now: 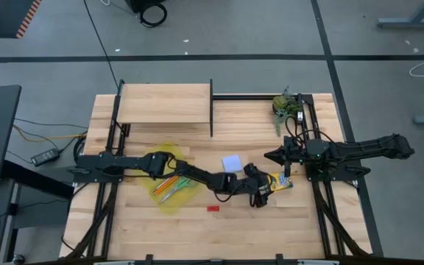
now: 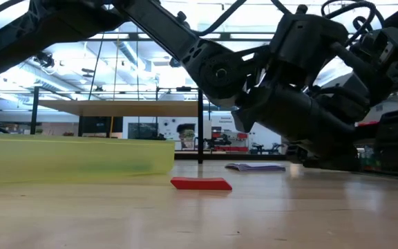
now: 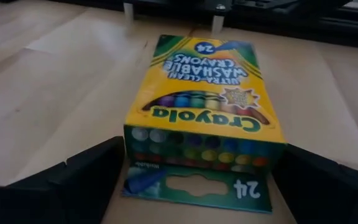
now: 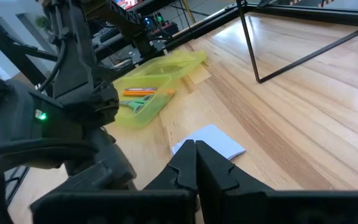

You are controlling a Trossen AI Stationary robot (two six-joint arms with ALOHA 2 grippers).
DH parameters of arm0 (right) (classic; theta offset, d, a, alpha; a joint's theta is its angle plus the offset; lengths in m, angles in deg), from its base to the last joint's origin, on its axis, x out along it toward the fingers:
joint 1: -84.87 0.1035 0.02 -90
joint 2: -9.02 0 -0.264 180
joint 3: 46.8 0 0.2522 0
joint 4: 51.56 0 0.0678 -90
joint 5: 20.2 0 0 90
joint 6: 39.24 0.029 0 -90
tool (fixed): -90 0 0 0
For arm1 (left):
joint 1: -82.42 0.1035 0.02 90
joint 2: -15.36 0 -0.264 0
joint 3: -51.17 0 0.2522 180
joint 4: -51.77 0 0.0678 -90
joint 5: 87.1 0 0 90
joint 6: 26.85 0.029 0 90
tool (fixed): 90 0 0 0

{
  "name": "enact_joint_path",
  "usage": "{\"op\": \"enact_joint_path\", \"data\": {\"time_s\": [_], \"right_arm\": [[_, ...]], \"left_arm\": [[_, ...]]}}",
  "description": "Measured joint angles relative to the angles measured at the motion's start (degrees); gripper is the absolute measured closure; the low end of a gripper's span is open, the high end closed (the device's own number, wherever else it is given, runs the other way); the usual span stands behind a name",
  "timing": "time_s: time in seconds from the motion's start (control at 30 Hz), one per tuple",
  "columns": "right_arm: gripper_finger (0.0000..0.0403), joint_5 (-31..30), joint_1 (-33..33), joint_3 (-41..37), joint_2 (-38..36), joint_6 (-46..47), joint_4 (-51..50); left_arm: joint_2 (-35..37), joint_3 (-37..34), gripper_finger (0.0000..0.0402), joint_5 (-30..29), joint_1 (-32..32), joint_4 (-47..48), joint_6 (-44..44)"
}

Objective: Pack school essentials
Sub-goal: Put the yellow crayon box into the yellow supply box

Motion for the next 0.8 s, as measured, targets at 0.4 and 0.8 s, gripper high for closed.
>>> {"op": "enact_joint_path", "data": {"time_s": [0.4, 0.8], "right_arm": [[0.0393, 0.00, 0.02, 0.00, 0.00, 0.00, 0.00], [0.0393, 0.00, 0.01, 0.00, 0.00, 0.01, -0.04]], "left_arm": [[0.00, -0.11, 0.0002, 2.94, 1.32, -5.31, 4.18], [-3.43, -0.02, 0.0002, 6.24, 1.62, -10.69, 6.47]]}}
